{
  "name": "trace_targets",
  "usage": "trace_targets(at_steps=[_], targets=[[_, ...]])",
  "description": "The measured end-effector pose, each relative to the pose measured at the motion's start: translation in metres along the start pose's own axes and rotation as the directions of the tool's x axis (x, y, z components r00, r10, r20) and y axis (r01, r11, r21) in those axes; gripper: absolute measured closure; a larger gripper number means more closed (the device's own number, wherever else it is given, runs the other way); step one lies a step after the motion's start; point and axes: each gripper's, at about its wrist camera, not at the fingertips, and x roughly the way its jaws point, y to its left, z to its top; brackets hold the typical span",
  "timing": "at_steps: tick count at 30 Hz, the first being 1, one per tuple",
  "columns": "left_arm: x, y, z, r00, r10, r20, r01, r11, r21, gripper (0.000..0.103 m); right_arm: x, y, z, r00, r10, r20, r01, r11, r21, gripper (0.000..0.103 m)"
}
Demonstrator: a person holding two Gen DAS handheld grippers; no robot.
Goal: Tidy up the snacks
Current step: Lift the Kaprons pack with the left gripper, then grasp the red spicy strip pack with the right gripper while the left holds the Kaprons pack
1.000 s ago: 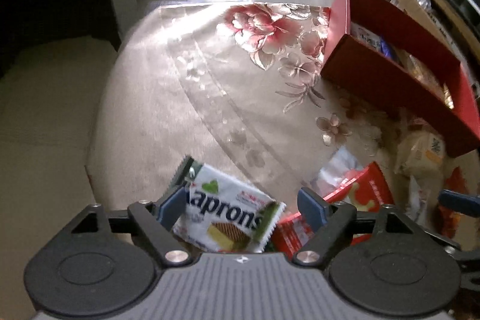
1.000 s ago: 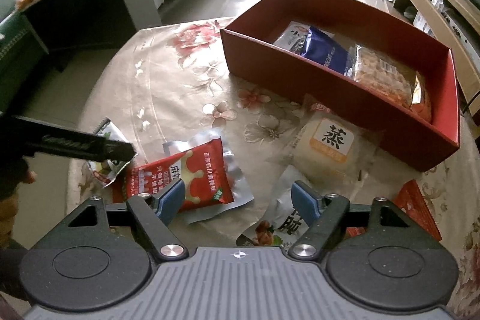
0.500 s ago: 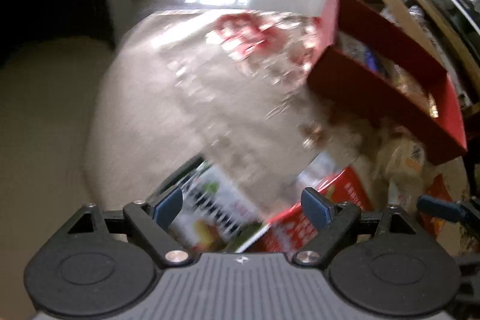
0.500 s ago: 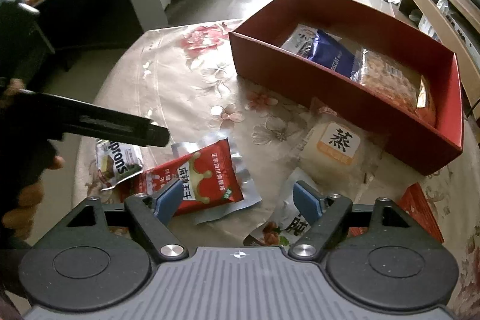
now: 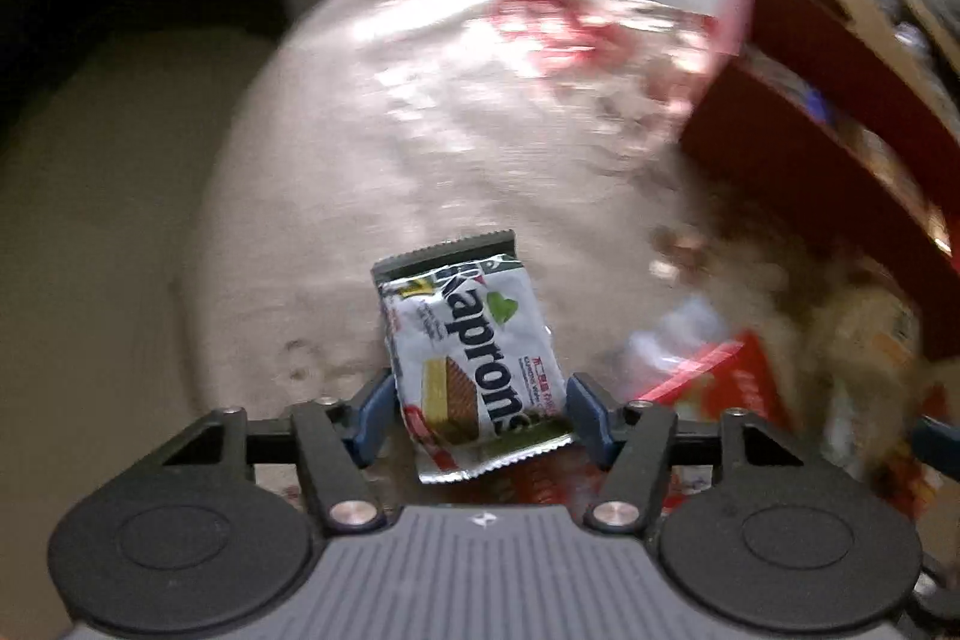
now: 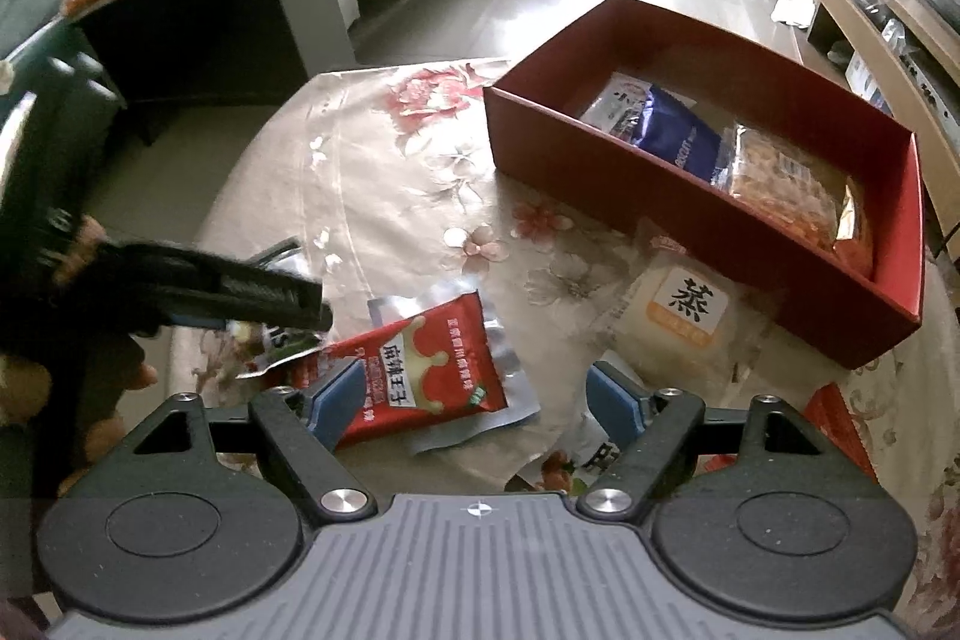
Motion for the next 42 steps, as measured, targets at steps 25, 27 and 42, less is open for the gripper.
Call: trace_targets(at_steps=[25,27,42], targets=[[0.015,-0.005,0.022,1.0,0.012,-0.001,-0.012,0.985,0.173,0.042,0.018,-0.006,-0.031,0.998,0.035,-0.051,-0.016,0.946,0.323,0.014],[0.012,0.007,0.019,1.0,-0.016,-0.013,0.018,0.988,0.153,0.042,0.022,0.001,-0.032,0.999,0.027,-0.044,-0.009,0.928,0.372,0.014],[0.008,0.035,0.018,0.996,-0.085,-0.029,0.087,0.99,0.113,0.042,0.076,0.061,-0.019,0.989,-0.14,-0.045,0.146,0.892,0.428,0.015]])
